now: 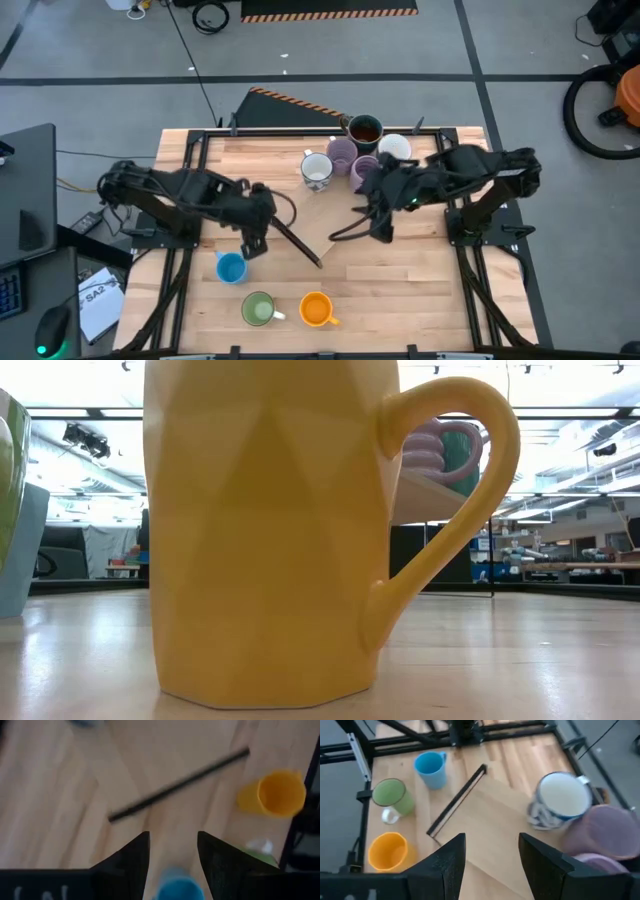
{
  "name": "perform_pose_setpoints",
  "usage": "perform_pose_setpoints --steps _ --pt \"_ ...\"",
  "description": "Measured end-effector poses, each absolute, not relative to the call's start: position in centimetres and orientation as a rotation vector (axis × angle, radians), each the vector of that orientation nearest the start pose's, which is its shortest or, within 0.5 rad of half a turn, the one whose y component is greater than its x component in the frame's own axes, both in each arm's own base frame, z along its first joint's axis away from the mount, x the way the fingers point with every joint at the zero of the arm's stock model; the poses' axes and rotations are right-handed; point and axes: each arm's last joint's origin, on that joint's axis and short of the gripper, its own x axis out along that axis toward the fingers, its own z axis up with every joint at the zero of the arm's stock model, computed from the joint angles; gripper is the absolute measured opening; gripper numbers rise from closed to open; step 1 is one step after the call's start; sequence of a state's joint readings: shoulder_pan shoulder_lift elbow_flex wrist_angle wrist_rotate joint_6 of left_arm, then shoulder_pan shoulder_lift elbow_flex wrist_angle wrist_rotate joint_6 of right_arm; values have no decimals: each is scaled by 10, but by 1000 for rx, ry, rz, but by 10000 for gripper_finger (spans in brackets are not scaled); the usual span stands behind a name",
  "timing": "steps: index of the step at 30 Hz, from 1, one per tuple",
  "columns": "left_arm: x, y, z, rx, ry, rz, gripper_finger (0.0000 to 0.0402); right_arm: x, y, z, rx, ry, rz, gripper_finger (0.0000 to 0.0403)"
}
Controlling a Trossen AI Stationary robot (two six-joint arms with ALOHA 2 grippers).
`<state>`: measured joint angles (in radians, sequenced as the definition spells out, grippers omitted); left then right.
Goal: Place coffee mugs
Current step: Put the yellow mug on the shelf
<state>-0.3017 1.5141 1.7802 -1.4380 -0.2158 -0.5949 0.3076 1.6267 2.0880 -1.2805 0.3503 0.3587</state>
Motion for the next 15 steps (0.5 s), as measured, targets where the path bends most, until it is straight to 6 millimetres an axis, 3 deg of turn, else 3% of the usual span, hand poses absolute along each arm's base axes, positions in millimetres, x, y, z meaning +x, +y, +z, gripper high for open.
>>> perform_pose_setpoints --steps 6,15 --pt "250 -54 417 -156 950 300 171 314 103 436 141 788 -145 189" --pt "236 -35 431 1 881 320 172 364 153 385 157 869 20 189"
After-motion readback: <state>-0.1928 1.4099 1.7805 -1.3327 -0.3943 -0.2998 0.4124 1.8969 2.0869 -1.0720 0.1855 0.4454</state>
